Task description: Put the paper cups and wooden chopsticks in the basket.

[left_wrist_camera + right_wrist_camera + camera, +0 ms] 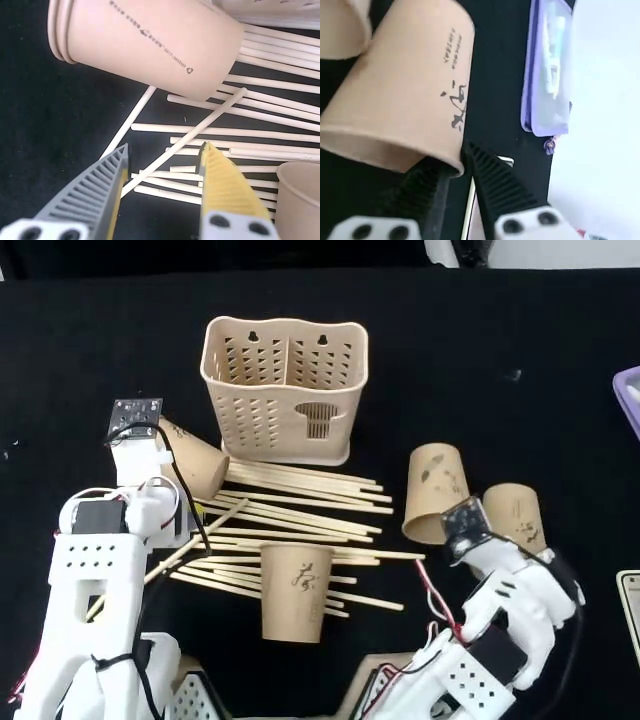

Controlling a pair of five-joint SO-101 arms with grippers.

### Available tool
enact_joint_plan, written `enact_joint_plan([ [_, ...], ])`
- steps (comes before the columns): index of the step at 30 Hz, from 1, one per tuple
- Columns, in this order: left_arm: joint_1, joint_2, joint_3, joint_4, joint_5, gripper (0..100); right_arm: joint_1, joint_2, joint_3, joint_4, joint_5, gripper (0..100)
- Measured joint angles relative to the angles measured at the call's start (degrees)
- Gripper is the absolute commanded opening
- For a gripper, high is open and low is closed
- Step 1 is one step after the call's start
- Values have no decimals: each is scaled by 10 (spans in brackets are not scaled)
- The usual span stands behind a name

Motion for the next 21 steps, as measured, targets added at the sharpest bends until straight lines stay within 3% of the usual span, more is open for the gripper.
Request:
enact_joint_plan([
  [6, 0, 0, 11, 0, 0, 231, 0, 0, -159, 137, -47, 11],
  [11, 0, 0, 15, 0, 0, 231, -21, -1, -265, 165, -105, 11],
  [16, 0, 0, 15, 0, 2, 231, -92, 2, -355, 171, -222, 11],
  [21, 0, 0, 15, 0, 2, 231, -169, 133, -509, 171, -353, 11],
])
